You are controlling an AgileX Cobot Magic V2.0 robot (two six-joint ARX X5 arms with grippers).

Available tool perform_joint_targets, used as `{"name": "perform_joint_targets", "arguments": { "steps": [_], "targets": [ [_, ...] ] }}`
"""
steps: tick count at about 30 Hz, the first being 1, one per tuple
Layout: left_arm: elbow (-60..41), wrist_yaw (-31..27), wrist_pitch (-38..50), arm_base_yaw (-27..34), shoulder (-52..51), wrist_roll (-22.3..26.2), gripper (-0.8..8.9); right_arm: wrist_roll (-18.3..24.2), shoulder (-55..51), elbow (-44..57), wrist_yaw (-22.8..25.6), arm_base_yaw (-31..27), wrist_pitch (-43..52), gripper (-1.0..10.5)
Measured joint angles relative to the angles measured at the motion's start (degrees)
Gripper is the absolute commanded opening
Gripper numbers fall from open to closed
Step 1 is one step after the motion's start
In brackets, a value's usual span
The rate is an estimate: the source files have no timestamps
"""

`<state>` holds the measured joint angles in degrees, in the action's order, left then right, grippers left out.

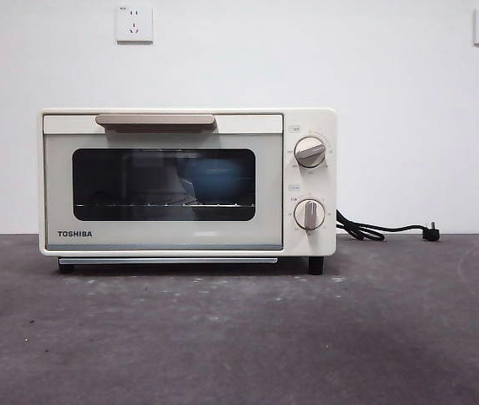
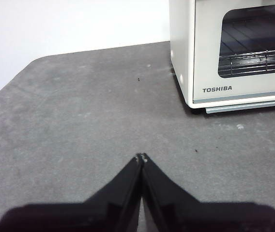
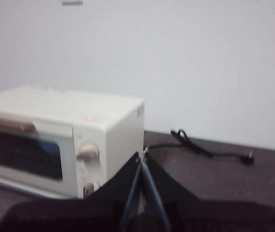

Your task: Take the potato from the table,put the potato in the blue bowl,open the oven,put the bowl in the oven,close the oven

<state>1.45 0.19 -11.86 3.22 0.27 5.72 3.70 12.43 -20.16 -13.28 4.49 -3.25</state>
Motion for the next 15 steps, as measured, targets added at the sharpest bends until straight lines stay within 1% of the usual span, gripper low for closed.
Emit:
{"name": "perform_joint_targets", "arguments": {
  "steps": [5,7,9,15],
  "targets": [
    [0.00,0.00,0.02,0.00,0.00,0.00,-0.04,-0.07,-5.35,9.31,0.31,0.00,2.23,0.0],
    [0.00,0.00,0.02,0.00,0.00,0.00,-0.04,-0.09,-7.23,12.09,1.62,0.00,2.14,0.0],
    [0.00,0.00,0.00,0.00,0.00,0.00,-0.04,-0.35,-8.57,14.05,2.86,0.00,2.10,0.0],
    [0.00,0.00,0.00,0.00,0.00,0.00,-0.04,-0.59,-10.53,17.20,3.06,0.00,2.25,0.0]
  ]
}}
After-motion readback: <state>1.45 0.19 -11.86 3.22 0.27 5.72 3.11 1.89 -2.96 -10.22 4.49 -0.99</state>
